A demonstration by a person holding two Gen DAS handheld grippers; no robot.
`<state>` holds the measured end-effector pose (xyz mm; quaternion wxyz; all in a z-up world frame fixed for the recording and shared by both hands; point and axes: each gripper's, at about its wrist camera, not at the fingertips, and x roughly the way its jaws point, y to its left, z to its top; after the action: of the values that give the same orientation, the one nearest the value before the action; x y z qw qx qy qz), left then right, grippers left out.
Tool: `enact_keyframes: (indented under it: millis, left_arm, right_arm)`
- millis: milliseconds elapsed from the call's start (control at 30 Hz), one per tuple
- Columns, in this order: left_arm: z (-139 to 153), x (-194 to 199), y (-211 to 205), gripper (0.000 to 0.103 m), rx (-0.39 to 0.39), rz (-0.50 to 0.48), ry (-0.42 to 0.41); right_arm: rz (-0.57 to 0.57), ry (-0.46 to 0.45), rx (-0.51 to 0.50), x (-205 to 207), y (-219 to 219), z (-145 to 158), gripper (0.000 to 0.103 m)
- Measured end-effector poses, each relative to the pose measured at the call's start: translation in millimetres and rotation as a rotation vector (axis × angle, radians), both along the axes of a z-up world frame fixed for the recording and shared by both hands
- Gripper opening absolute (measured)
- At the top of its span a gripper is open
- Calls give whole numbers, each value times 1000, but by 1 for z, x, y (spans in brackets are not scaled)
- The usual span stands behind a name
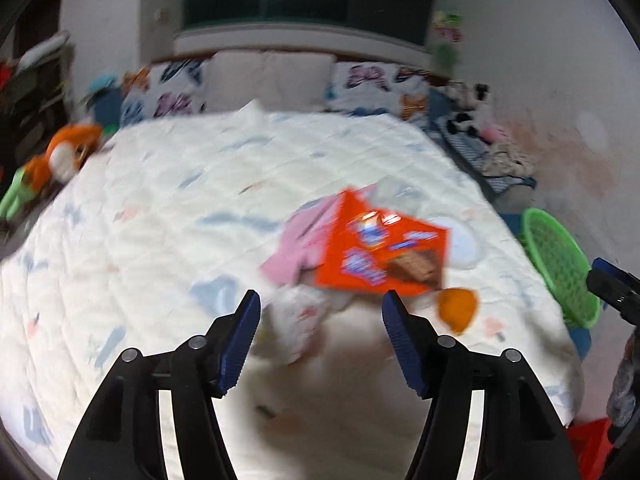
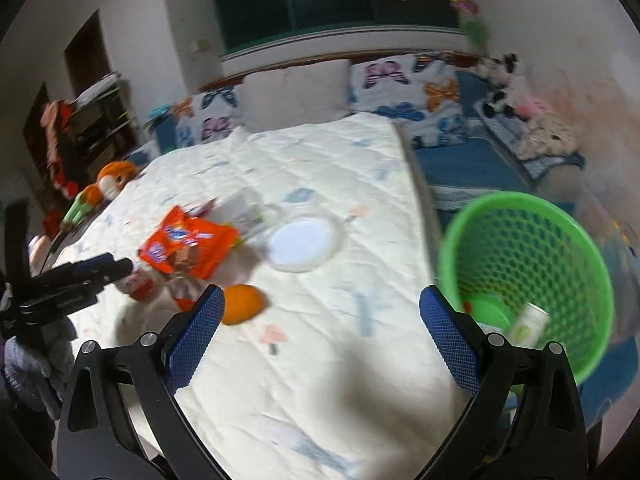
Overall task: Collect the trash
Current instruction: 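Return both grippers to the mattress and grasp the crumpled tissue with the left gripper, then grasp the orange Ovaltine wrapper with the right gripper while the left gripper holds the tissue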
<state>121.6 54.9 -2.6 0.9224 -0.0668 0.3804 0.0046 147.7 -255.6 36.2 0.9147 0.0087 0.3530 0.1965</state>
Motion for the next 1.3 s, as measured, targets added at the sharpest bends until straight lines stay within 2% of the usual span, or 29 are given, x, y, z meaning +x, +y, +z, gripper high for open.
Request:
enact_keyframes:
  millis: [100,367,533,667,800,1000,1300]
  left_arm:
    - [-13,1,9,67,-35,23,32]
    - [-36,13,20,66,-76,31,74]
    - [-39,18,30,57,-103,34,81]
    - [-42,20,37,45,-131,39,93]
    - [-43,19,39,40,-142,36,94]
    - [-35,16,44,38,-151,35,75]
    - [-25,5,58,38,-167,53,49]
  right_arm:
    - [56,5,-20,4,24,-1,97]
    - [174,27,-63,14,68,-7,97]
    - [260,33,-108,18,89,-11,97]
    - [334,24,-150,23,110,-13,97]
    - [415,10,-191,30,132,-12,97]
    - [529,-18,-287,40,162,-16,97]
    - [666,-18,-453,51,200,-39,98]
